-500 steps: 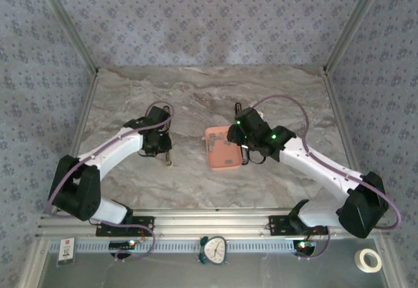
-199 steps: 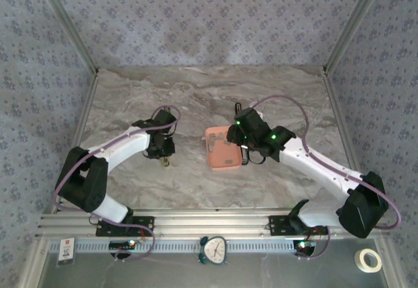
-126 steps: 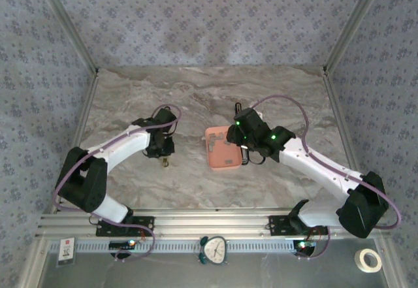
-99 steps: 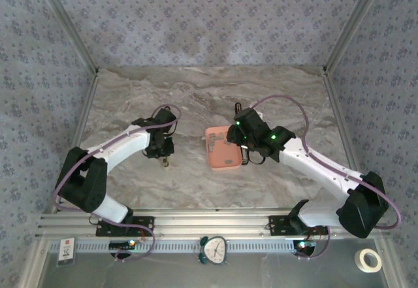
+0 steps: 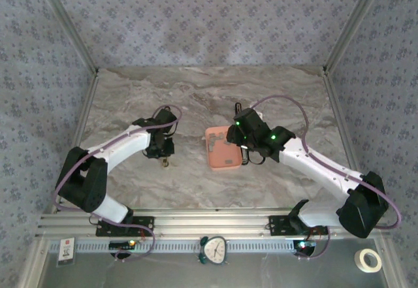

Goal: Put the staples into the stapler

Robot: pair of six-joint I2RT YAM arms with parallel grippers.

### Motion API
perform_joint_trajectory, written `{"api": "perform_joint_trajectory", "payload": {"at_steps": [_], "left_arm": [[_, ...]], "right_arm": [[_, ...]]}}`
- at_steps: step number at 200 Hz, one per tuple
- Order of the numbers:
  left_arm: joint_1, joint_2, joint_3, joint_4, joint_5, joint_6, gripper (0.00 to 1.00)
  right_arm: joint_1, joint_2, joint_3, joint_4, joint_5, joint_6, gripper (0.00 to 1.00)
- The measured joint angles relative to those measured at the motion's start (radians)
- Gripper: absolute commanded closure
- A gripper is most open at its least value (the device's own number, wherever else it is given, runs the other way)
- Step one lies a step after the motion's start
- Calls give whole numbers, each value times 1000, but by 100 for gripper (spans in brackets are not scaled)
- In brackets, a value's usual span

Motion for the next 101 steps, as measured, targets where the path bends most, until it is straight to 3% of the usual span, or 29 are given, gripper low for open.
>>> {"api": "perform_joint_trajectory", "payload": {"at_steps": [101], "left_arm": [[-1,18,0,3,0,15,84]], "right_arm": [[2,-3,0,0,8,0,47]]}}
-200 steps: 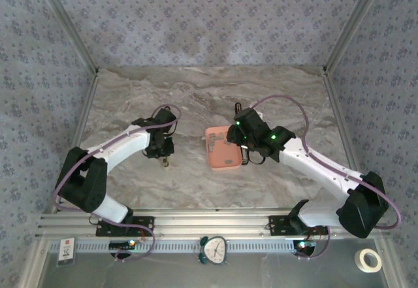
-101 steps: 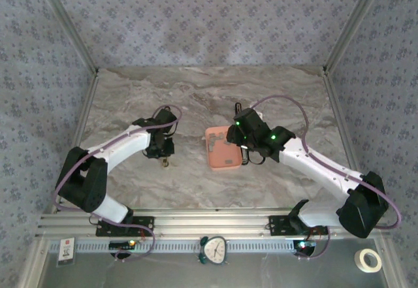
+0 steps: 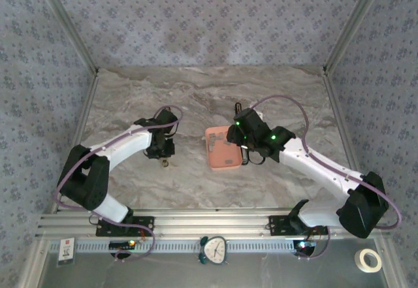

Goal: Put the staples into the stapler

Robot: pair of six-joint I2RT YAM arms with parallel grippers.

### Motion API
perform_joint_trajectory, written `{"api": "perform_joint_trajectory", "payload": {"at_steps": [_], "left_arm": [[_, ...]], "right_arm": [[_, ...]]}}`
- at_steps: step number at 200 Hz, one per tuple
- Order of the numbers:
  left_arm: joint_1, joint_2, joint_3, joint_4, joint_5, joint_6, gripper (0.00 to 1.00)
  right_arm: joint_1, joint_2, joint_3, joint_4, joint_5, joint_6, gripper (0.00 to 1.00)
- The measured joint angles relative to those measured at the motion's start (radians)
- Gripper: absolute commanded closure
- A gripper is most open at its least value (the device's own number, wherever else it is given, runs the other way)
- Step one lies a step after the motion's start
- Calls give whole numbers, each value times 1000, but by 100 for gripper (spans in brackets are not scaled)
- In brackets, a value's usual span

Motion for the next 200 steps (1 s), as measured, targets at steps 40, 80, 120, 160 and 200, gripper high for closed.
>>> {"api": "perform_joint_trajectory", "payload": {"at_steps": [40,80,120,160,200], "left_arm": [[0,5,0,0,0,4,77],[0,5,0,0,0,3,77],[0,5,0,-1,0,3,73],[0,3,5,-10,-1,0,67],[1,-8,44,-23,-5,1,67]], "right_arm": [[0,-16,0,0,2,0,47],[0,-19,0,0,8,0,47],[0,-20,0,0,8,0,48],[2,-24,0,0,8,0,48],[2,-24,0,0,12,0,47]]}}
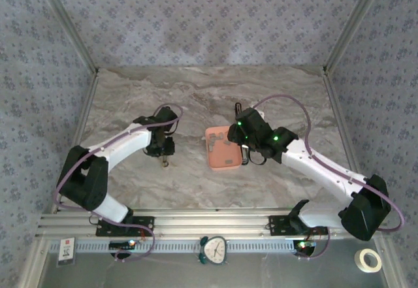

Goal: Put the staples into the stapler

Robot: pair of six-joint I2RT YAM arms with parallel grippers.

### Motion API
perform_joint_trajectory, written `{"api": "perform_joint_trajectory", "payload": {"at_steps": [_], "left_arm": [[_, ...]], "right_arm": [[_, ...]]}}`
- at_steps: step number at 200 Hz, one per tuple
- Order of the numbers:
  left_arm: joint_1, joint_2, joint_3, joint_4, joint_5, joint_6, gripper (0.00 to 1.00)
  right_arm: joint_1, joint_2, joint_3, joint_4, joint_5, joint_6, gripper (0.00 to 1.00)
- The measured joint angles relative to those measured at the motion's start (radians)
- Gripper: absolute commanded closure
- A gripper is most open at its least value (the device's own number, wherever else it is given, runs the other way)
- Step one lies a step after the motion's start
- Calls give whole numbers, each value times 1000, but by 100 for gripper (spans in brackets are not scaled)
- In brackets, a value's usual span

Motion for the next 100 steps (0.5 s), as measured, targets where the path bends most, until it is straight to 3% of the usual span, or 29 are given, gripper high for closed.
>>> {"api": "perform_joint_trajectory", "payload": {"at_steps": [26,71,100], "left_arm": [[23,0,31,2,4,15,55],[146,84,161,3,12,82,34],[174,200,285,10,19,135,30]], "right_arm": [[0,0,0,0,3,0,48],[0,0,0,-5,3,0,47],[0,0,0,-4,3,0,48]]}}
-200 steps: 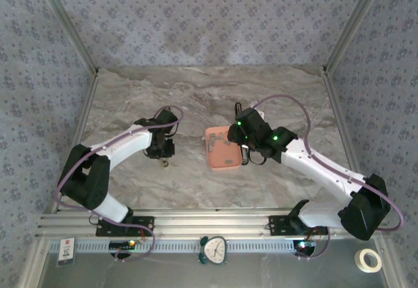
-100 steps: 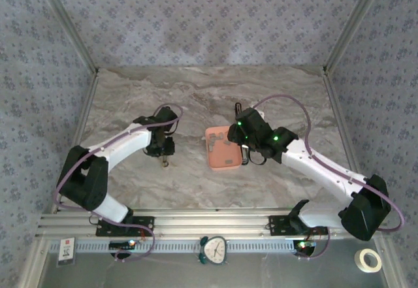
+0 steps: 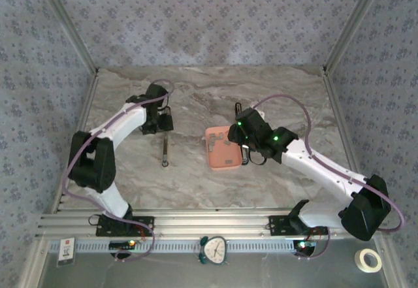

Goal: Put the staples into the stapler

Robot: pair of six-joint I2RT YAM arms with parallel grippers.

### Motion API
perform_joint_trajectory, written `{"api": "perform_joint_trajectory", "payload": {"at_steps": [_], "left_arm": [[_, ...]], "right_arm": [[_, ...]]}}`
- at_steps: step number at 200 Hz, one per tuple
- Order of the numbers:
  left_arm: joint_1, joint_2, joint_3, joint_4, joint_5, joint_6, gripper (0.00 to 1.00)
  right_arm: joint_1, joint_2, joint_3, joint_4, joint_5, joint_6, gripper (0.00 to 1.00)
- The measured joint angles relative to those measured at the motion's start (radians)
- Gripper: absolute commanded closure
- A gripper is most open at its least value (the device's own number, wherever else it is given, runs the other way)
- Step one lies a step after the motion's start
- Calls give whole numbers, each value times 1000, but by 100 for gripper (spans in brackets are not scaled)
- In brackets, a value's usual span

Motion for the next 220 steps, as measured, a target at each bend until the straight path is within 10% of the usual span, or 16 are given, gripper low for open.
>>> {"api": "perform_joint_trajectory", "payload": {"at_steps": [71,220], "left_arm": [[22,267,223,3,8,97,31],[57,396,306,-2,0,102,68]], "right_arm": [[0,22,36,-3,0,-2,48],[48,60,66,19,30,-16,47]]}}
